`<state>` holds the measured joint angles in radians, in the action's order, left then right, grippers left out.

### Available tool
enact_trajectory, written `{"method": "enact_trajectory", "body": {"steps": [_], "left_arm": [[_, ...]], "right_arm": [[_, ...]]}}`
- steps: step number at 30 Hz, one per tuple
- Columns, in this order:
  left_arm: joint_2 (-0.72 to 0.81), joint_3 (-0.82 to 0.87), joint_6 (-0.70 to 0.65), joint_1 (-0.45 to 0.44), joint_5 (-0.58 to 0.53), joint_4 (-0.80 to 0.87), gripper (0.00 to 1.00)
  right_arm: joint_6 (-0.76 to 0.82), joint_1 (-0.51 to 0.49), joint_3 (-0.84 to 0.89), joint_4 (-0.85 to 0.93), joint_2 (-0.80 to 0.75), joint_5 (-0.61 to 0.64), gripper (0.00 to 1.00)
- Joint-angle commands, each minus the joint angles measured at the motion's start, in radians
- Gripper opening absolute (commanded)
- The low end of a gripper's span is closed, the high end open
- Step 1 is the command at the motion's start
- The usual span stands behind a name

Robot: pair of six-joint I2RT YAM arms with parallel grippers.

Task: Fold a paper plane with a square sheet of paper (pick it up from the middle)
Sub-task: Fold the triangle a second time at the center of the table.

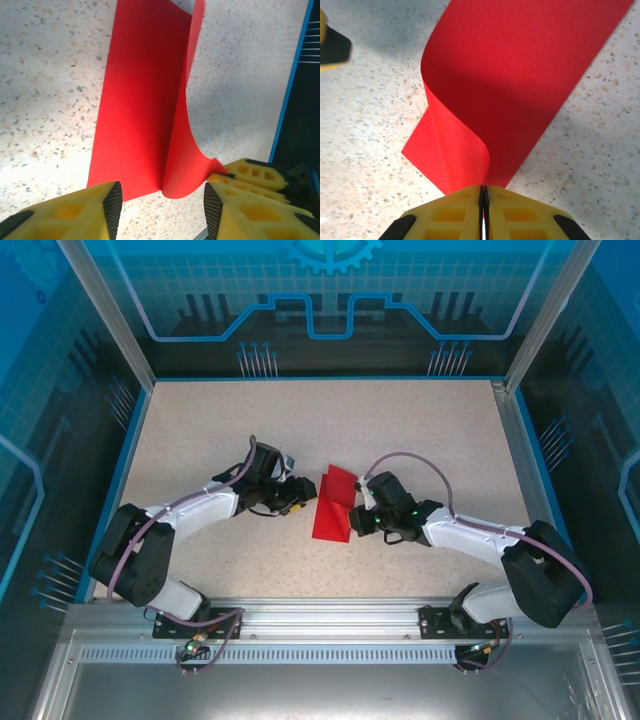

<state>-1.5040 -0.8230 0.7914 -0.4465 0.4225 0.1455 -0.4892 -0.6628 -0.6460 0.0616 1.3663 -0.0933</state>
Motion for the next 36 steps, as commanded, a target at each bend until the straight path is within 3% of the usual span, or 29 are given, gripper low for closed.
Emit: {"method": "enact_trajectory", "body": {"steps": [1,10,22,36], "left_arm": [[0.008,0.032,-0.055,-0.026,-0.003,0.054,0.43],[-0.089,0.013,-0.051,-0.125,0.018,0.022,0.30],[-0.204,-0.041,-0.053,-0.164,0.006,0.005,0.26],[-0.222,-0.024,-0.120,-0.165,-0.163,0.108,0.21]], "right_arm": [[0.001,0.063,0.017,-0.089,-0.021,-0.224,0.12],[-0.003,0.124,0.023,-0.097,0.006,-0.279,0.12],[-0.010,0.127,0.007,-0.089,0.037,-0.270,0.12],[-0.034,0.118,-0.027,-0.086,0.095,-0.285,0.13]]}}
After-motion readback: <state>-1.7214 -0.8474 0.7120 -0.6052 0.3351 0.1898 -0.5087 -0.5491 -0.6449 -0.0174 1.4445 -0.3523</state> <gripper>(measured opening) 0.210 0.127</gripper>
